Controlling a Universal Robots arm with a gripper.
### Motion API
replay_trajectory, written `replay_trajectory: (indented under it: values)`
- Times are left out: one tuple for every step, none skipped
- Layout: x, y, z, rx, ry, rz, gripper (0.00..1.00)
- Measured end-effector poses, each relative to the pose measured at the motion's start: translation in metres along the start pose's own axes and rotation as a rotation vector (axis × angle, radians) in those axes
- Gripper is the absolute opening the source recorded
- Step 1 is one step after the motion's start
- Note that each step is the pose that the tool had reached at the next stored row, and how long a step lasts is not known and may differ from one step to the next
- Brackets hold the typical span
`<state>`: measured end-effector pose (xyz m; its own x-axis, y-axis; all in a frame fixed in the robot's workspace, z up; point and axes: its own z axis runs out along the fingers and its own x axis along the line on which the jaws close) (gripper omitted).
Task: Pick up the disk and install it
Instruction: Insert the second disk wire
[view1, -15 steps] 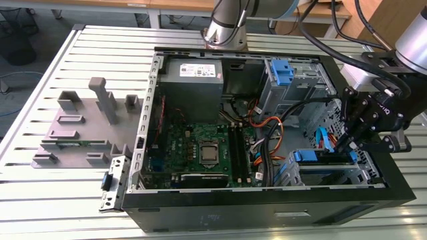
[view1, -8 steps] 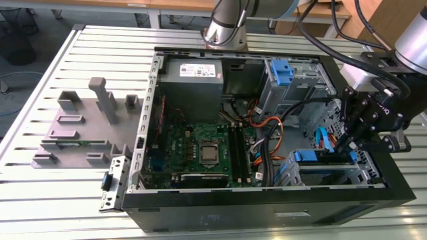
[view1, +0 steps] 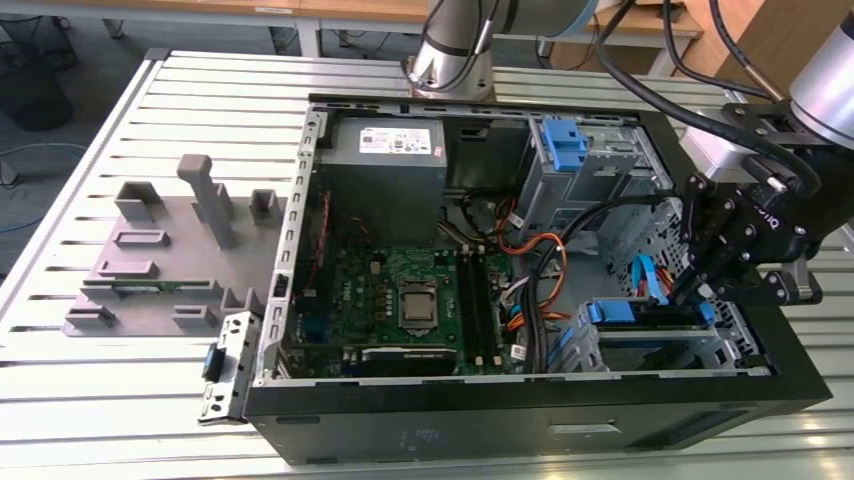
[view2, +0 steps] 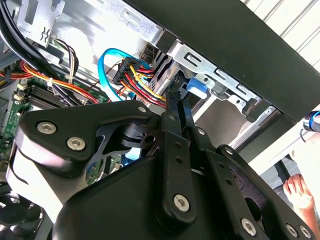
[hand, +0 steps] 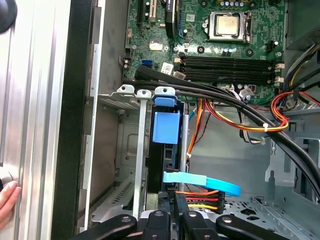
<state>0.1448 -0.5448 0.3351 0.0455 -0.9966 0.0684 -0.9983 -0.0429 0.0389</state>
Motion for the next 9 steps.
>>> replay_trajectory:
  values:
    - [0.0000, 0.0000, 0.0000, -0.0001, -0.0001, 0.000, 0.16]
    - [0.0000, 0.0000, 0.0000, -0.0001, -0.0001, 0.000, 0.16]
    - [0.0000, 0.0000, 0.0000, -0.0001, -0.0001, 0.000, 0.16]
    - [0.0000, 0.0000, 0.0000, -0.0001, -0.0001, 0.001, 0.16]
    - [0.0000, 0.0000, 0.0000, 0.0000, -0.0001, 0.001, 0.16]
    - [0.0000, 0.0000, 0.0000, 0.0000, -0.0001, 0.001, 0.16]
    - [0.0000, 0.0002, 0.0000, 0.0011, 0.0000, 0.001, 0.16]
    - [0.0000, 0.0004, 0.0000, 0.0036, 0.0002, 0.001, 0.16]
    - [0.0000, 0.0006, 0.0000, 0.0062, 0.0004, 0.001, 0.16]
